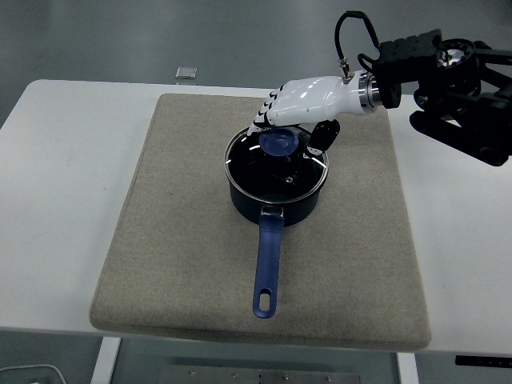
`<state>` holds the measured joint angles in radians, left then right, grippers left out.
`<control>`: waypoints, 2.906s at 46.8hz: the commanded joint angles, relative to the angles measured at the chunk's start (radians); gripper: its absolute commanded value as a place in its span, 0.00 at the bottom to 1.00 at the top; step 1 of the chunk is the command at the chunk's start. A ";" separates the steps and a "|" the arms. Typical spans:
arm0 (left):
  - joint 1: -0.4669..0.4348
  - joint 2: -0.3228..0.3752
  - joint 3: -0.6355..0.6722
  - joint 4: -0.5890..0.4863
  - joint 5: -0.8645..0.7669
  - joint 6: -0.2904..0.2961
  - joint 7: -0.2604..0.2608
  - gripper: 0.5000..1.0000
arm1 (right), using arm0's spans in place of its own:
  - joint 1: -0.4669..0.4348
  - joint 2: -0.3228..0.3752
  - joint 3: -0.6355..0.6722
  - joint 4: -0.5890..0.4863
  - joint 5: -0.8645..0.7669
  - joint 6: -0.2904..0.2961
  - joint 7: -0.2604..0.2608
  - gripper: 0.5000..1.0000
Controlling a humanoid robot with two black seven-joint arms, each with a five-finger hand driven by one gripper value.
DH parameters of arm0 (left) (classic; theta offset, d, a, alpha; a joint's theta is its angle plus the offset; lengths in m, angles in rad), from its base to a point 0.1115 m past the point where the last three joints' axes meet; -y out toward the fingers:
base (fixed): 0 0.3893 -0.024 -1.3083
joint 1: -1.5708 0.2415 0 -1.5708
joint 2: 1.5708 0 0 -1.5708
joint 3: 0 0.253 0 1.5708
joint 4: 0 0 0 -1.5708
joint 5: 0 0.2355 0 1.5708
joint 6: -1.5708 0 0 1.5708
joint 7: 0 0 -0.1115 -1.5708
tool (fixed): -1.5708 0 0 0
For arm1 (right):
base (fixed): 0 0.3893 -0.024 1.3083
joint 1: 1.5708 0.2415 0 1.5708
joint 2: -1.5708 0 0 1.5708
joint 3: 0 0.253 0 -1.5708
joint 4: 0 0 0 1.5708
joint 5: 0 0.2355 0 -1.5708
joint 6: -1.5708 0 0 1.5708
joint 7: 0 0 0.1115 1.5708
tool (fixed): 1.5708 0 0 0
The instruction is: Lift the pot lid and place it to the right of the pot.
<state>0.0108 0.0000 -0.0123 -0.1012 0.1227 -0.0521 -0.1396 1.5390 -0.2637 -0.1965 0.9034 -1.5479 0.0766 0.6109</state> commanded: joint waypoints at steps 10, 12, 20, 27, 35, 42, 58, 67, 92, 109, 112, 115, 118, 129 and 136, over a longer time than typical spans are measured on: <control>0.000 0.000 0.000 0.000 0.000 0.000 0.000 1.00 | 0.003 0.000 0.000 0.003 0.000 0.002 0.000 0.74; 0.000 0.000 0.000 0.000 0.000 0.000 0.000 1.00 | 0.003 0.000 0.000 0.005 0.002 0.002 0.000 0.74; 0.000 0.000 0.000 0.000 0.000 0.000 0.000 1.00 | -0.005 0.004 0.000 0.003 0.002 0.003 0.000 0.73; 0.000 0.000 0.000 0.000 0.000 0.000 0.000 1.00 | -0.010 0.012 -0.001 0.003 0.000 0.003 0.000 0.65; 0.000 0.000 0.000 0.000 0.000 0.000 0.000 1.00 | -0.011 0.015 -0.001 0.003 0.002 0.003 0.000 0.41; 0.000 0.000 0.000 0.000 0.000 0.000 0.000 1.00 | -0.011 0.015 -0.001 0.002 0.000 0.011 0.000 0.00; 0.000 0.000 0.000 0.000 0.000 0.000 0.000 1.00 | -0.002 0.034 -0.001 -0.009 0.000 0.028 0.000 0.00; 0.000 0.000 0.000 0.000 0.000 0.000 0.000 1.00 | 0.004 0.038 -0.003 -0.011 -0.009 0.028 0.000 0.00; 0.000 0.000 0.000 0.000 0.000 0.000 0.000 1.00 | 0.033 0.041 -0.003 -0.011 -0.017 0.031 0.000 0.00; 0.000 0.000 0.000 0.000 0.000 0.000 0.000 1.00 | 0.069 0.043 -0.006 -0.011 -0.015 0.034 0.000 0.00; 0.000 0.000 0.000 0.000 0.000 0.000 0.000 1.00 | 0.072 0.041 -0.006 -0.011 -0.015 0.035 0.000 0.00; 0.000 0.000 0.000 0.000 0.000 0.000 0.000 1.00 | 0.075 0.041 -0.006 -0.011 -0.015 0.035 0.000 0.00; 0.000 0.000 0.000 0.000 0.000 0.000 0.000 1.00 | 0.081 0.041 -0.006 -0.018 -0.015 0.035 0.000 0.00; 0.000 0.000 0.000 0.000 0.000 0.000 0.000 1.00 | 0.085 0.047 -0.004 -0.104 -0.009 0.034 0.000 0.00; 0.000 0.000 0.000 0.000 0.000 0.000 0.000 1.00 | 0.089 0.046 -0.004 -0.150 -0.009 0.035 0.000 0.00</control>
<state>0.0108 0.0000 -0.0123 -0.1012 0.1227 -0.0522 -0.1396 1.6271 -0.2166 -0.2012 0.7778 -1.5563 0.1109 0.6109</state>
